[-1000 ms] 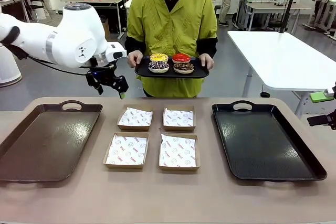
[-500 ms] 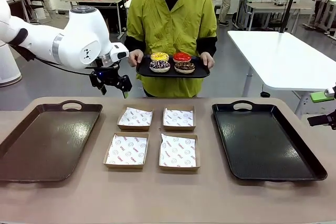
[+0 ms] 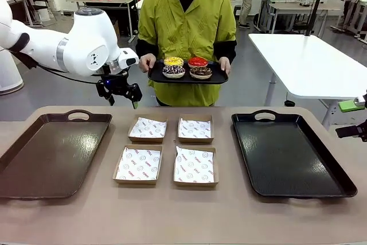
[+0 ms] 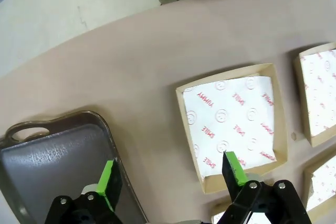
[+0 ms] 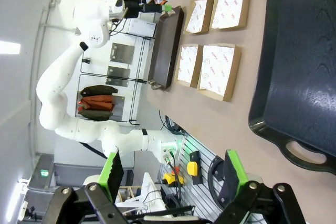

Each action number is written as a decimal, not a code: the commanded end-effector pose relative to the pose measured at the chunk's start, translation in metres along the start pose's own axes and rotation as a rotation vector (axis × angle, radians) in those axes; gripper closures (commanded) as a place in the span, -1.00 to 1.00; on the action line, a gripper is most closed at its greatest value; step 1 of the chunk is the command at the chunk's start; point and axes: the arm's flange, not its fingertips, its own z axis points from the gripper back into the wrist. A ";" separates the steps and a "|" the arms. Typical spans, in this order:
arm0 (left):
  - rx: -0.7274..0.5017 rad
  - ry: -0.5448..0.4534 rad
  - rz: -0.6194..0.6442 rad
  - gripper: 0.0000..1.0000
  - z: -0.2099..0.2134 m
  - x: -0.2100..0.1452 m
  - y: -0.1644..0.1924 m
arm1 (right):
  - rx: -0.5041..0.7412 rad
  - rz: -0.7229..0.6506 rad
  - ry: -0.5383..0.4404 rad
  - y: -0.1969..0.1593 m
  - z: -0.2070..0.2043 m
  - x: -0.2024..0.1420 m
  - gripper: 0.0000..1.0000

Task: Individually package the donuts and arrange them on the tray.
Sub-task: Pick up one Paper togo box.

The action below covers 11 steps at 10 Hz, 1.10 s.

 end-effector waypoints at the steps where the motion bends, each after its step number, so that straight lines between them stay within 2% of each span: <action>1: -0.002 0.084 0.079 -1.00 -0.033 0.009 -0.004 | 0.015 -0.001 -0.001 0.000 0.001 0.000 -1.00; 3: 0.005 0.155 0.119 -1.00 -0.056 0.015 -0.012 | 0.015 -0.001 -0.001 0.000 0.001 0.000 -1.00; 8: 0.023 0.153 0.128 -1.00 -0.072 0.007 -0.027 | 0.015 -0.001 -0.001 0.000 0.001 0.000 -1.00; 9: -0.007 0.148 0.113 -0.67 -0.074 0.010 -0.027 | 0.015 -0.001 -0.001 0.000 0.001 0.000 -1.00; 10: -0.010 0.164 0.125 0.11 -0.076 0.010 -0.029 | 0.015 -0.001 -0.001 0.000 0.001 0.000 -1.00; 11: -0.017 0.161 0.132 0.44 -0.075 0.013 -0.029 | 0.015 -0.001 -0.001 0.000 0.001 0.000 -1.00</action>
